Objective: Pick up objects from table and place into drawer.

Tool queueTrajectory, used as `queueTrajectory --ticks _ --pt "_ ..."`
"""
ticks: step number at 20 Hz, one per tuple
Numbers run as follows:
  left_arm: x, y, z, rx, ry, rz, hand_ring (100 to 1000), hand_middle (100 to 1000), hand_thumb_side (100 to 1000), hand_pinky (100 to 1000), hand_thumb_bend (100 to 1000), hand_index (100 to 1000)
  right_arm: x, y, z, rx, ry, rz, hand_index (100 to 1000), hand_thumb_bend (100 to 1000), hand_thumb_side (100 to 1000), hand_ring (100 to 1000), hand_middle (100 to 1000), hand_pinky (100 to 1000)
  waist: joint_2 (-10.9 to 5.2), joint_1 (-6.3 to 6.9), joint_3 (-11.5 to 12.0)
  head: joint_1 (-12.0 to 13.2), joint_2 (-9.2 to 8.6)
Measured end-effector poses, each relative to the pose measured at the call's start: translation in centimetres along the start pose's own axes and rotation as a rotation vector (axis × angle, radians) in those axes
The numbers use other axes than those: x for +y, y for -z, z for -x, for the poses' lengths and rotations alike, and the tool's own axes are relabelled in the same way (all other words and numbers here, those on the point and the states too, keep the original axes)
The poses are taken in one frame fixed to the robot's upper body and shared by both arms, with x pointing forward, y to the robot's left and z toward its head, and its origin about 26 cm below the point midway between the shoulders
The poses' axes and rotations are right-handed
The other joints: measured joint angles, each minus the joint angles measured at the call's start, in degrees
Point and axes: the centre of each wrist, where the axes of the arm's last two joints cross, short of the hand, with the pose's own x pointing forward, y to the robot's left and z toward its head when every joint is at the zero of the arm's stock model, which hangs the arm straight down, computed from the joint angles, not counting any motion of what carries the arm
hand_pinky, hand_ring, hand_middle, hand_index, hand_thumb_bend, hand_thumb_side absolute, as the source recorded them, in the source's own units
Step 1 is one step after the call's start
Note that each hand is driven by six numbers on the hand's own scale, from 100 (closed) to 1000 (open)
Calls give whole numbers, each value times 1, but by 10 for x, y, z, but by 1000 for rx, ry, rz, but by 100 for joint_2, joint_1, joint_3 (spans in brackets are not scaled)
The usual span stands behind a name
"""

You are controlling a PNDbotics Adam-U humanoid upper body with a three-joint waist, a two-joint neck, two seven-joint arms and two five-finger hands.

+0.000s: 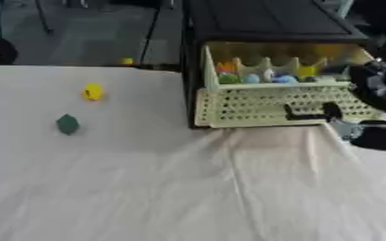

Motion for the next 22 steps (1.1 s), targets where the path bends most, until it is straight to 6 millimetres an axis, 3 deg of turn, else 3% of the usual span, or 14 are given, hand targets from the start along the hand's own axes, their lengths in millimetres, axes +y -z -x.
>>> queueTrajectory --ticks 4,6,12,13,15,18,22 --pt "3 0 0 -10 13 -10 711 860 887 526 249 908 -18 -2 7 -26 160 235 879 100 136 100 100 100 -1 96 -32 212 103" --pt "8 1 -1 -19 44 1 714 864 862 530 267 910 -25 -6 12 -32 234 374 871 103 338 135 100 100 -13 164 -66 360 147" --pt "21 5 -2 -52 124 32 714 864 862 530 267 910 -27 -15 19 -40 341 598 871 103 338 135 100 100 -48 226 -87 606 197" --pt "21 5 -2 -53 126 30 732 881 824 531 372 945 -26 -15 19 -41 345 607 870 100 611 590 581 501 -49 228 -87 615 201" --pt "22 -1 -2 -31 143 50 734 890 832 539 417 954 -27 -16 20 -44 361 641 862 100 611 666 658 573 -136 324 -10 635 320" --pt "31 -15 -2 39 212 139 748 912 819 551 406 974 -32 -22 24 -51 376 719 831 100 570 670 652 565 -321 652 -169 698 529" --pt "49 -29 -5 144 335 284 789 954 775 608 387 1000 -20 -31 29 -49 416 795 813 100 538 633 616 535 -387 636 -339 872 679"
